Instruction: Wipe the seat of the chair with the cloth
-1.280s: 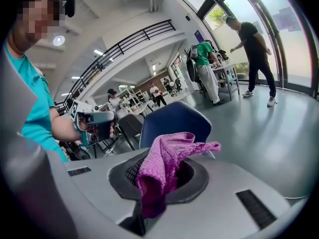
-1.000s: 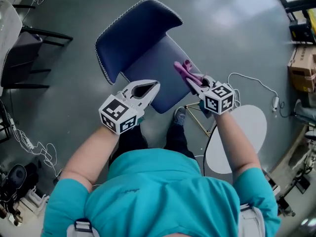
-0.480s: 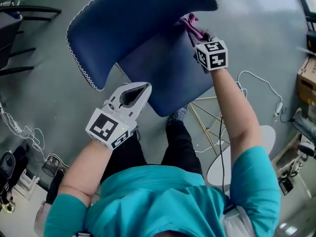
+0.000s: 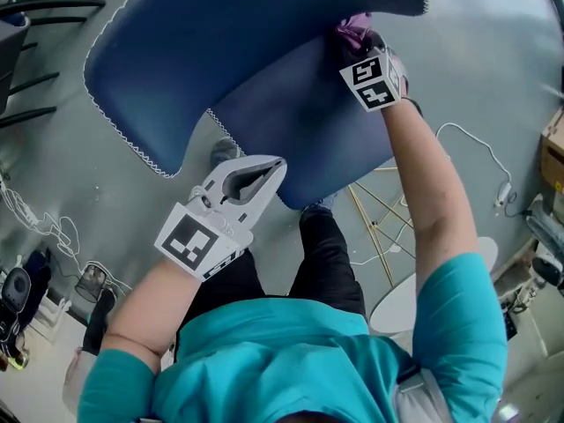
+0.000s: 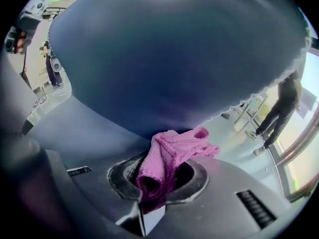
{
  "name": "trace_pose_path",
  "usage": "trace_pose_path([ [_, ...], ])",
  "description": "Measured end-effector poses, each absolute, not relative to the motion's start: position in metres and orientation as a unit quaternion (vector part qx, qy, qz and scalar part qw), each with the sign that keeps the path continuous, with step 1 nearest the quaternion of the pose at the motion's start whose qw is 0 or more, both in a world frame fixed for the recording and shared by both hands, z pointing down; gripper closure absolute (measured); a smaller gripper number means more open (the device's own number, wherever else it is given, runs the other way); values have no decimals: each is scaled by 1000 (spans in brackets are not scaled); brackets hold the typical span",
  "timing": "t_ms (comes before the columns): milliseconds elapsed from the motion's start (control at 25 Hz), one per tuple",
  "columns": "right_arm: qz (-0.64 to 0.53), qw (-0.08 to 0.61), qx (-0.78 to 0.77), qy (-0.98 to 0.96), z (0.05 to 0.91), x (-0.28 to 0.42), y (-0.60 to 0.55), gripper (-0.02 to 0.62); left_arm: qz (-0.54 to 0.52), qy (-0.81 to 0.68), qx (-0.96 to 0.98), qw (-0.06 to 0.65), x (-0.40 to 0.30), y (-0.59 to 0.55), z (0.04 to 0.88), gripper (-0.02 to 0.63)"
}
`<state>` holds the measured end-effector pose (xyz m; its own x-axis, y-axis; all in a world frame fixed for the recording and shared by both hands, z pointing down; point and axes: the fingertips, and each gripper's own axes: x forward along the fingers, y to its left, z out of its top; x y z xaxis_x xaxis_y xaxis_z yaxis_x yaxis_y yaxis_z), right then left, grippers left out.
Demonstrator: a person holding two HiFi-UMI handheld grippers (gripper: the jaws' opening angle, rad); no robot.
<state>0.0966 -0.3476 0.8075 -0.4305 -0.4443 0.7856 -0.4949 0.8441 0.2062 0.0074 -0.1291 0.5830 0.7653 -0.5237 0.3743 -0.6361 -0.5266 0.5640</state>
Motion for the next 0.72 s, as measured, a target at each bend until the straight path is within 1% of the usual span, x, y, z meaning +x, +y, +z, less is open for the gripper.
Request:
trace_pose_path([
  [120,17,470,252,-846,811,105,-342,546,80,-331,870,358,18,-135,586,603],
  [720,27,470,243,-848,813,125,-321,548,87,-325,875,347,39,-144,585,602],
])
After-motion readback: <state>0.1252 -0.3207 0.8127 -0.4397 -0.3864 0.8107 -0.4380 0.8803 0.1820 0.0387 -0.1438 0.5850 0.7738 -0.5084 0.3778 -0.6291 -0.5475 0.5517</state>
